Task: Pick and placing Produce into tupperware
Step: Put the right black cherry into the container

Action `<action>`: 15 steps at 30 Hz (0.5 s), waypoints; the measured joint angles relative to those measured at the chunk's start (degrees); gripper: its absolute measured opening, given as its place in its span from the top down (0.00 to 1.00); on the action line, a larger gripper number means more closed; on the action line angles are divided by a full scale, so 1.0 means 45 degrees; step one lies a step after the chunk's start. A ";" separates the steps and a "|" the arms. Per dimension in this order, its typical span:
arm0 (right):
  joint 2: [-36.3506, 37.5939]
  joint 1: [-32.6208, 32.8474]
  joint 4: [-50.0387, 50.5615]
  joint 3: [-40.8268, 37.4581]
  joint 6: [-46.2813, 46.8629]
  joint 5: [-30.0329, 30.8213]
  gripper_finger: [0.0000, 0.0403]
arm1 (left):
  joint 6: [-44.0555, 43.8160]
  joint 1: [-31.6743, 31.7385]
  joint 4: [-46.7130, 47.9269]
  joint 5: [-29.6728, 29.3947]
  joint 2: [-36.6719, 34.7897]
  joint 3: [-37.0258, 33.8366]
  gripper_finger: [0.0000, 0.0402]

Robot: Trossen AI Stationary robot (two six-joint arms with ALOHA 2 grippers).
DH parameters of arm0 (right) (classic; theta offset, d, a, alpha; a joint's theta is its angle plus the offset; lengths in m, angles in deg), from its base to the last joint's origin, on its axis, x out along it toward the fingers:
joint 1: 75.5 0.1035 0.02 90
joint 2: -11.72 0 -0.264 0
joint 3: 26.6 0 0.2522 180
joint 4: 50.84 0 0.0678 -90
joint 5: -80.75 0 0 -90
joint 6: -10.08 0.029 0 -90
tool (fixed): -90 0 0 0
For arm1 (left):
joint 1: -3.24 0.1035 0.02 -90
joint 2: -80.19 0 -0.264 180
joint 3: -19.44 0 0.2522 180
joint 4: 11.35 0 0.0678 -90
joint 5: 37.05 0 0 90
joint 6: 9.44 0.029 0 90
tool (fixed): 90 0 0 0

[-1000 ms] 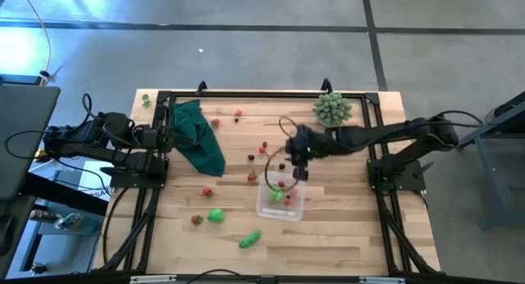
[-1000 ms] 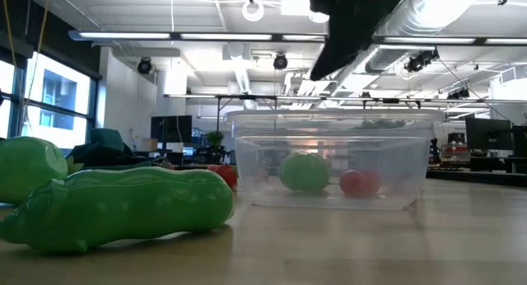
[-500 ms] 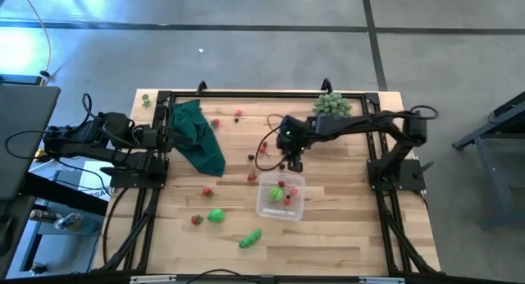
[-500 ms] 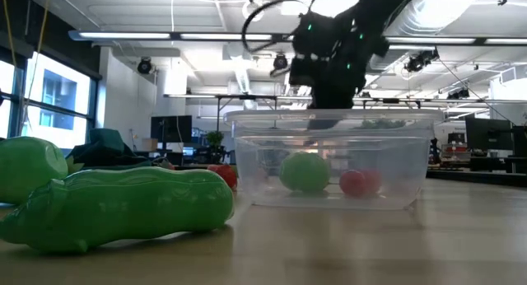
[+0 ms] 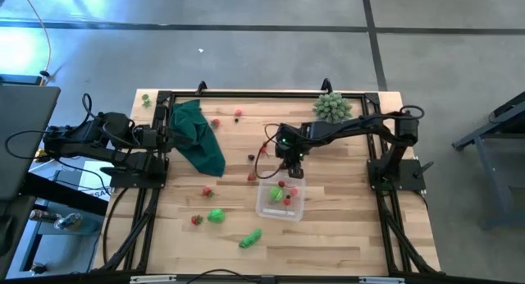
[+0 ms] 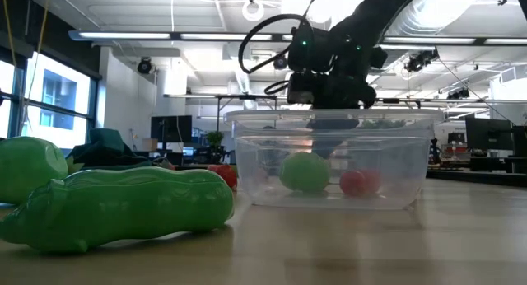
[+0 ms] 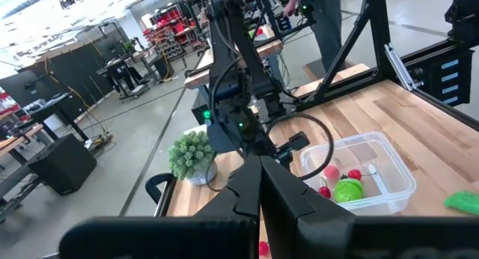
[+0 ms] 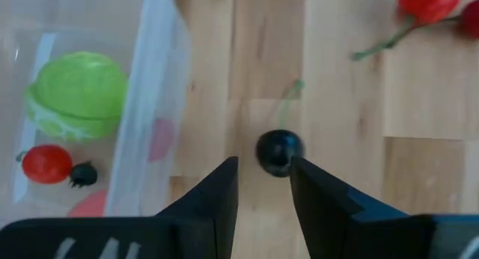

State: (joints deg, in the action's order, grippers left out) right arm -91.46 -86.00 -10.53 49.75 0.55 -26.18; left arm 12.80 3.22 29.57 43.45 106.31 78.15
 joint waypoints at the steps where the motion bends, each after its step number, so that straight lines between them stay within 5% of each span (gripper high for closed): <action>1: 0.0000 0.0074 -0.0009 0.0002 -0.0022 0.0040 0.72 | 0.0000 0.0001 0.0000 0.0000 -0.0002 0.0000 1.00; 15: 0.0000 0.0592 -0.0199 0.0005 -0.1064 0.1746 0.72 | 0.0000 -0.0002 0.0000 0.0000 -0.0002 -0.0001 1.00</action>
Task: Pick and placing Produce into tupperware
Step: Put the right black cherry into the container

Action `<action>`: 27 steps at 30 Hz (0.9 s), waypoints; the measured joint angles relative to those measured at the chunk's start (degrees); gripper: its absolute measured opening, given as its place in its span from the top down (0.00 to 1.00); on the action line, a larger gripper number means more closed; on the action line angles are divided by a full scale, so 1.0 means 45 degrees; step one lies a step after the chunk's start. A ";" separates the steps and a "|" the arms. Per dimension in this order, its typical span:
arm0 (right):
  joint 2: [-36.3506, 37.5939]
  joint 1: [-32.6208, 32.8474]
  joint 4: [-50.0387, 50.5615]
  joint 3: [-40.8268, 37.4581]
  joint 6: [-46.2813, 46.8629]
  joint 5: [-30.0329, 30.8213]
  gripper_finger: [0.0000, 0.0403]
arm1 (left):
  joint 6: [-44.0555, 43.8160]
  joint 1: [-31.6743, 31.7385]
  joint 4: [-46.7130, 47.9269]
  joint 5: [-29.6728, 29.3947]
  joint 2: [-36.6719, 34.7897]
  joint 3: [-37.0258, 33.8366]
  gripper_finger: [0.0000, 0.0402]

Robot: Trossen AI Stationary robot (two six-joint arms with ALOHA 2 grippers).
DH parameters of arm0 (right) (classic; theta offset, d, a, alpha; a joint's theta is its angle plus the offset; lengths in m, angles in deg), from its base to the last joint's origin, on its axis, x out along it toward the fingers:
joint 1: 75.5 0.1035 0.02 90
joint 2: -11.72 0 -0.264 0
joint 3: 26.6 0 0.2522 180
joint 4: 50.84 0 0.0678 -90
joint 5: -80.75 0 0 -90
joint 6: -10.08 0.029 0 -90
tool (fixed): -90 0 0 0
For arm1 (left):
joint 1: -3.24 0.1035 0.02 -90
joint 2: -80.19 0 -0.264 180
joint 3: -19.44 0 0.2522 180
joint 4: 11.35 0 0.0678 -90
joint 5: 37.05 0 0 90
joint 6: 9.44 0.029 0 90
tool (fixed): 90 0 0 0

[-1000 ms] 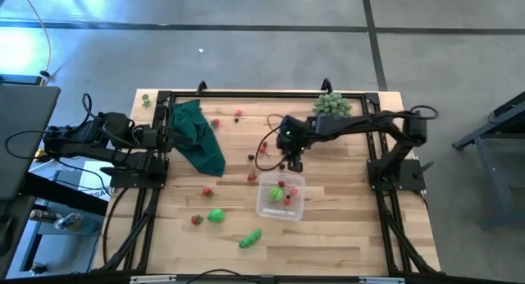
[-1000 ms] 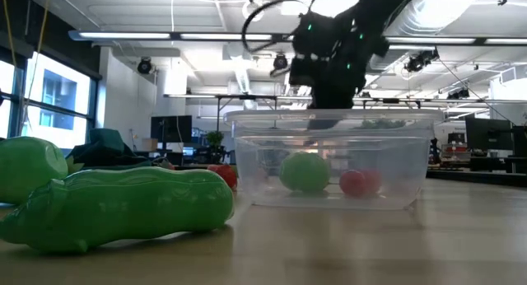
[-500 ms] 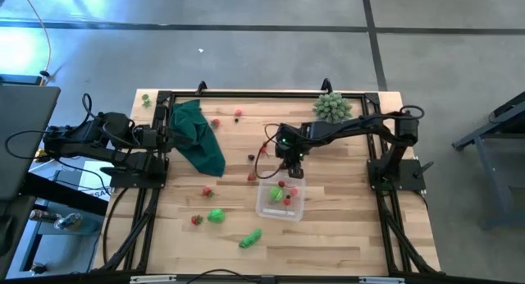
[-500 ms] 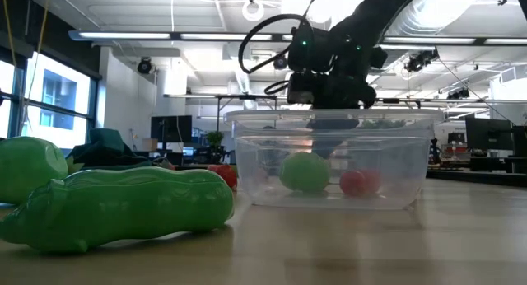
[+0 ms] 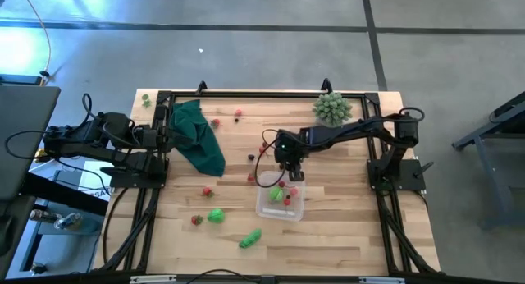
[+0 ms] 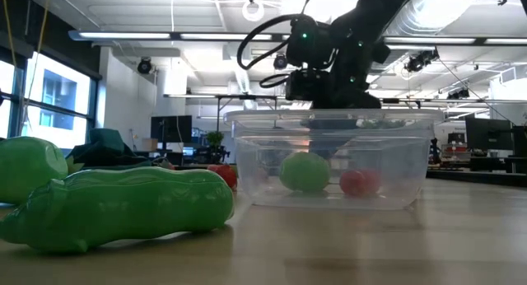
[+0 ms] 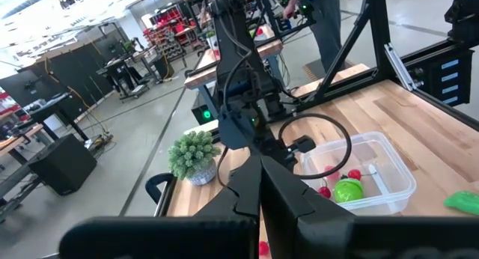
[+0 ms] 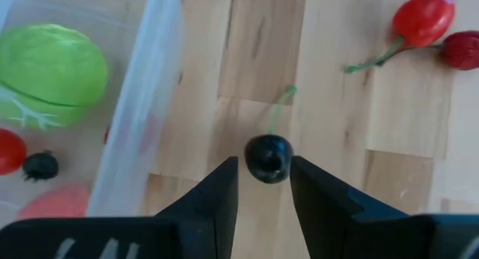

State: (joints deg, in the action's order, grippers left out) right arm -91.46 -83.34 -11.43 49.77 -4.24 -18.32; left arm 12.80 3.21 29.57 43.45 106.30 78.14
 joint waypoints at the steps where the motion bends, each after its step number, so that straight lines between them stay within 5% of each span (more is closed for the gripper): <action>1: 0.0000 0.0000 0.0005 -0.0001 -0.0120 -0.0046 0.72 | 0.0000 0.0002 0.0000 0.0000 0.0000 0.0001 1.00; 19: -0.0005 0.0029 -0.0049 -0.0004 -0.4138 -0.0002 0.72 | 0.0000 0.0000 0.0000 0.0000 0.0000 0.0001 1.00; 27: -0.0005 0.0025 -0.0063 -0.0004 -0.4067 -0.0086 0.72 | 0.0000 0.0003 0.0005 0.0000 0.0003 0.0001 1.00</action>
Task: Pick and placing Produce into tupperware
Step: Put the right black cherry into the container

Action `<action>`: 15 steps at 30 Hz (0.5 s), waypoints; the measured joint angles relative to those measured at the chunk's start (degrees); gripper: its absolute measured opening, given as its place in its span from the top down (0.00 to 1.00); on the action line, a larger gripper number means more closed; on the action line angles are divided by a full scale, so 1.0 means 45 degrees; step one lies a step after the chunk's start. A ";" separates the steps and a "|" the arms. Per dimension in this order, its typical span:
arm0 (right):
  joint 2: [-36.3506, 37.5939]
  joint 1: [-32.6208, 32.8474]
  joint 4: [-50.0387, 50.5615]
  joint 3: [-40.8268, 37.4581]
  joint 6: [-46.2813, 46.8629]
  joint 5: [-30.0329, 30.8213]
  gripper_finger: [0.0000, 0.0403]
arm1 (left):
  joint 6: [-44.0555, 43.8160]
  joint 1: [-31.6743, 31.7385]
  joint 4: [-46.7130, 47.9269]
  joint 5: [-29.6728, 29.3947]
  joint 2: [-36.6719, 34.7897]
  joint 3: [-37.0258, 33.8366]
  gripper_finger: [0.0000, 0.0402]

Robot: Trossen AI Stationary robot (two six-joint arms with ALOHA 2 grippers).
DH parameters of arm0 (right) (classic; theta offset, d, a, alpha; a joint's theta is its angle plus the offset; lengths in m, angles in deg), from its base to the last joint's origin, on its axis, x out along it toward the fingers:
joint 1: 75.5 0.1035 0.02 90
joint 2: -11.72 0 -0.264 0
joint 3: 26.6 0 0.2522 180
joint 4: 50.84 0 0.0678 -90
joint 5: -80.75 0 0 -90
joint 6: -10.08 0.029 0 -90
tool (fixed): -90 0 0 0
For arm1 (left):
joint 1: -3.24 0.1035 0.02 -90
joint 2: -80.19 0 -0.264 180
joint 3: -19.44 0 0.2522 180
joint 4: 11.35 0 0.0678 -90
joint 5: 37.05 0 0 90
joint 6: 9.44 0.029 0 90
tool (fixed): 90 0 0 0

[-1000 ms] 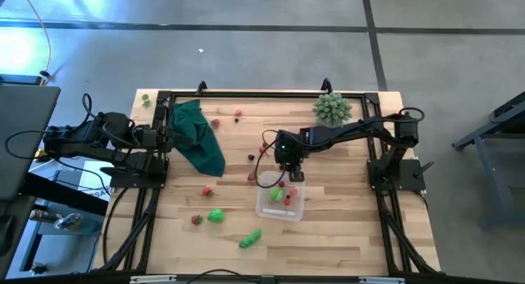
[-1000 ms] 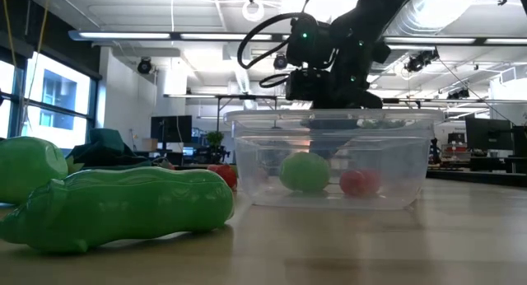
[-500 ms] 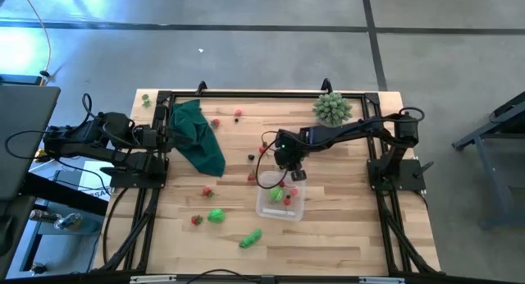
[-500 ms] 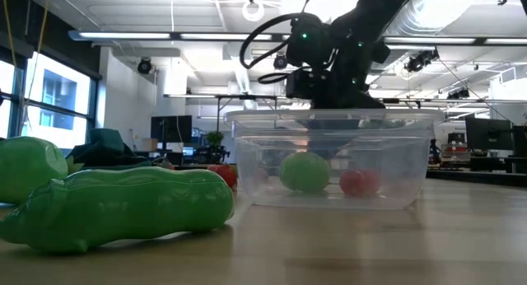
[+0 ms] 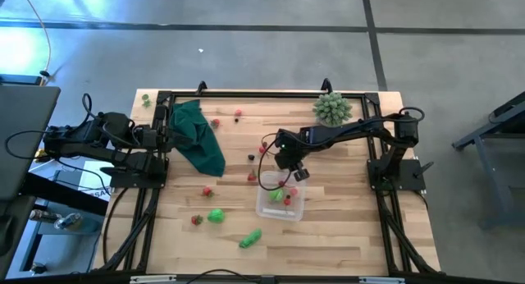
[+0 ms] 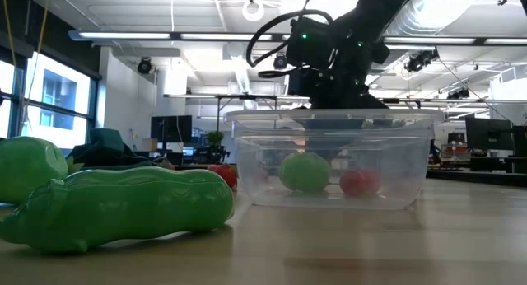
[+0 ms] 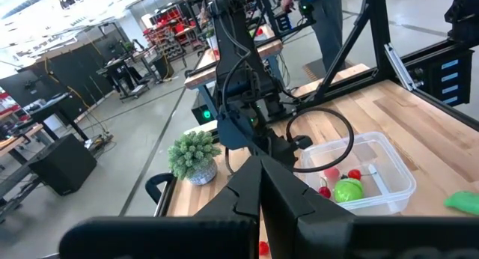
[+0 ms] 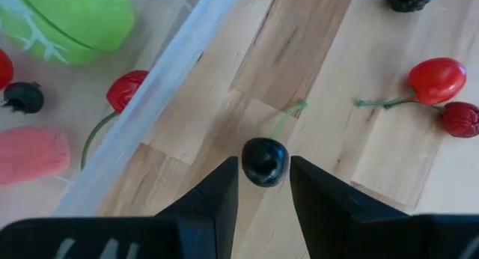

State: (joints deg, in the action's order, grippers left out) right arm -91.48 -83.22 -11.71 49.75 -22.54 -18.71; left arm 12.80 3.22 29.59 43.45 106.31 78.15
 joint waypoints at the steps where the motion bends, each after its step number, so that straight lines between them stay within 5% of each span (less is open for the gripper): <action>1: 0.0000 0.0004 -0.0052 0.0004 0.0197 0.0096 0.72 | 0.0000 -0.0003 -0.0001 0.0000 -0.0002 -0.0001 1.00; 15: -0.0005 -0.0001 -0.0805 -0.0448 0.0901 0.0443 0.53 | 0.0000 0.0000 -0.0003 0.0000 -0.0002 0.0000 1.00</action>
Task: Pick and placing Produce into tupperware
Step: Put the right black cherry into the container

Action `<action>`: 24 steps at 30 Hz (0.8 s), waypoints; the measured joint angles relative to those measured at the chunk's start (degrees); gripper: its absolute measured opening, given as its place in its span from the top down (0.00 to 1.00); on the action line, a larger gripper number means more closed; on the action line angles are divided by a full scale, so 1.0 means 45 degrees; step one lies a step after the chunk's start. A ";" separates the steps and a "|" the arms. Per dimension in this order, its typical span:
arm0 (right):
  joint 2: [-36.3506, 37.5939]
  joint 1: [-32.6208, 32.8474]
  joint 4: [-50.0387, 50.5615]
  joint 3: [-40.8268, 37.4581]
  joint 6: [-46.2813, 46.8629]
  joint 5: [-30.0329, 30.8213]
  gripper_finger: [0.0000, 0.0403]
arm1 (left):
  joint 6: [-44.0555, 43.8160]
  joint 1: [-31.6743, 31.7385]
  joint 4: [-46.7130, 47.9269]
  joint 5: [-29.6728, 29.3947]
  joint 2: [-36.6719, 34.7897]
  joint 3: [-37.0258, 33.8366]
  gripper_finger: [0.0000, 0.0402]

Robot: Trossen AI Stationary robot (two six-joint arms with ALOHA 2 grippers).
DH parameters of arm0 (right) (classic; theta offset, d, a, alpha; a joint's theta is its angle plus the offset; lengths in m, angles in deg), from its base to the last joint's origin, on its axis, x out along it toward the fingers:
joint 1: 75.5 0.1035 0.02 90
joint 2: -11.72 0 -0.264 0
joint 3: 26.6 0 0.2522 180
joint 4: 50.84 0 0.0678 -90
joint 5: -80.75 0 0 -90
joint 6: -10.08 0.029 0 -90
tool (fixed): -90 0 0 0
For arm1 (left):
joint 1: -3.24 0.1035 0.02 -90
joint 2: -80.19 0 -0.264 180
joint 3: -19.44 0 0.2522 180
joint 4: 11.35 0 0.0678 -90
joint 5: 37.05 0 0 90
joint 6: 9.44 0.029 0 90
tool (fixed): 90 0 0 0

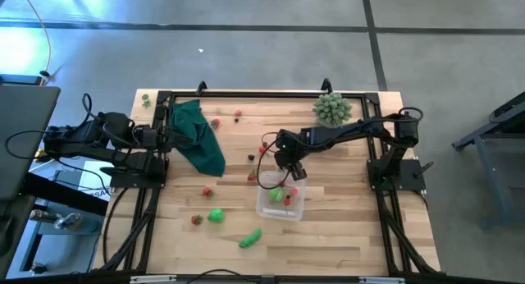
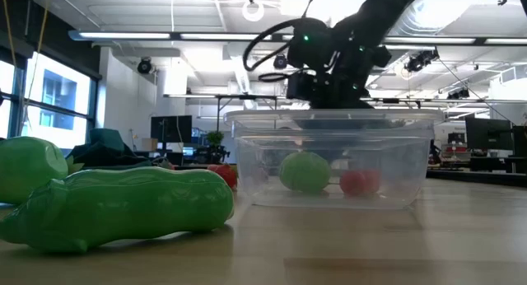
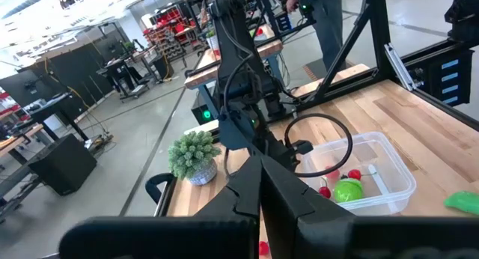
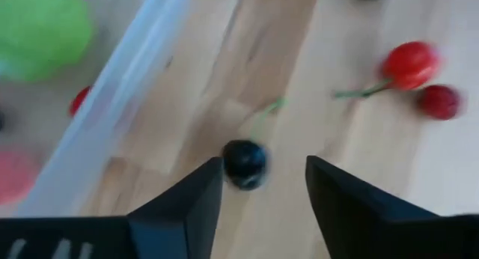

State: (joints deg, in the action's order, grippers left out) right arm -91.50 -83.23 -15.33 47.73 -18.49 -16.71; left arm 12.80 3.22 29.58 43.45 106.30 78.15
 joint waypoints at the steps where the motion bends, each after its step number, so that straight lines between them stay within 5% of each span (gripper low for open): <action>1: 0.0000 0.0005 0.0020 -0.0117 -0.0043 -0.0072 0.52 | 0.0000 -0.0003 0.0003 0.0000 -0.0001 0.0000 1.00; 24: -0.0747 -0.0029 -0.1018 -0.0252 -0.0073 -0.0342 0.51 | 0.0000 0.0000 0.0000 0.0000 -0.0001 0.0000 1.00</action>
State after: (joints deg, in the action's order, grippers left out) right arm -94.86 -83.36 -19.92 46.60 -18.82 -18.25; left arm 12.80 3.22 29.58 43.45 106.30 78.15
